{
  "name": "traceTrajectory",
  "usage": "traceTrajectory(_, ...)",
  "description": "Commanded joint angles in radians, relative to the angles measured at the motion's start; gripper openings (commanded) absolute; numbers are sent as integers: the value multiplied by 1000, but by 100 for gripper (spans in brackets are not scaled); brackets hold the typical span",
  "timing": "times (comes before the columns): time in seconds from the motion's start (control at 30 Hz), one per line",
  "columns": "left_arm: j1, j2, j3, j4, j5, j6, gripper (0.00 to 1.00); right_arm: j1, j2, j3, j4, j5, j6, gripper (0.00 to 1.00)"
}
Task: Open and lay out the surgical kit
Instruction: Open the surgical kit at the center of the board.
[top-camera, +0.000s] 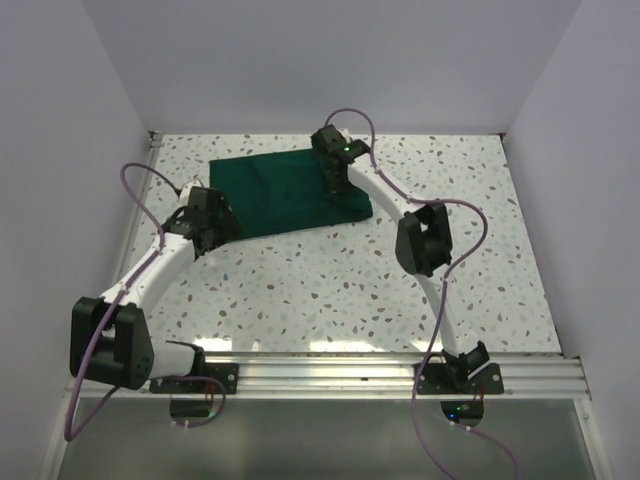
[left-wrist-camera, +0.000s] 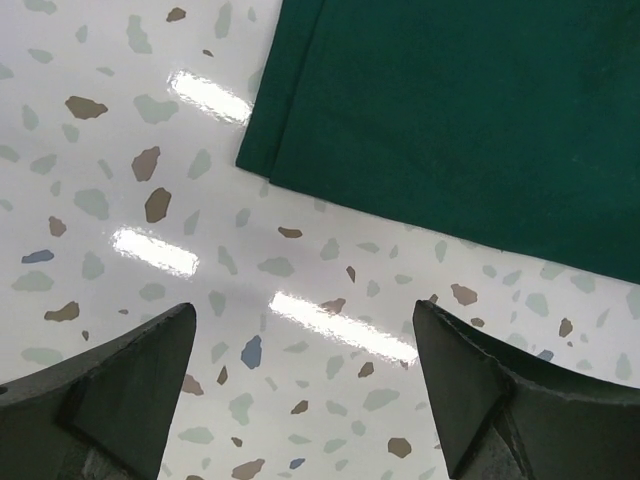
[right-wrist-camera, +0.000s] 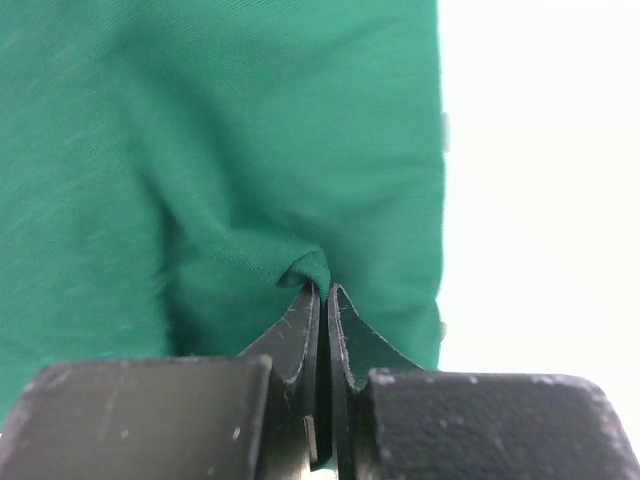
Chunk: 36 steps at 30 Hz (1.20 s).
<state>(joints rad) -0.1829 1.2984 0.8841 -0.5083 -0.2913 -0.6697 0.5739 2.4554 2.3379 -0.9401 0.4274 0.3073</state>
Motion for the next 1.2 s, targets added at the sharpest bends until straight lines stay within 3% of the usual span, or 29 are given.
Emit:
traceTrajectory(0.0, -18, 58, 68, 37, 8, 16, 94, -144, -200, -38, -25, 106, 87, 0)
traceTrajectory(0.23, -43, 185, 180, 47, -6, 45, 93, -338, -302, -337, -25, 99, 141, 0)
traceTrajectory(0.27, -47, 196, 200, 47, -8, 48, 93, -350, -296, -354, -29, 77, 139, 5)
traceTrajectory(0.3, -53, 206, 210, 47, -8, 51, 93, -367, -285, -367, -34, 56, 128, 47)
traceTrajectory(0.33, -56, 225, 219, 44, -12, 53, 93, -371, -276, -380, -42, 16, 125, 68)
traceTrajectory(0.4, -62, 248, 248, 44, -17, 62, 93, -376, -241, -373, -81, -13, 118, 99)
traceTrajectory(0.53, -66, 288, 280, 44, -25, 81, 93, -375, -197, -344, -120, -47, 104, 99)
traceTrajectory(0.8, -75, 416, 369, 50, -58, 154, 93, -384, -245, -269, -137, 86, 93, 99)
traceTrajectory(0.97, -75, 512, 391, 96, -3, 177, 93, -385, -274, -134, -131, 129, 122, 99)
traceTrajectory(1.17, -101, 561, 411, 108, 12, 164, 93, -384, -277, -62, 104, -321, 84, 98)
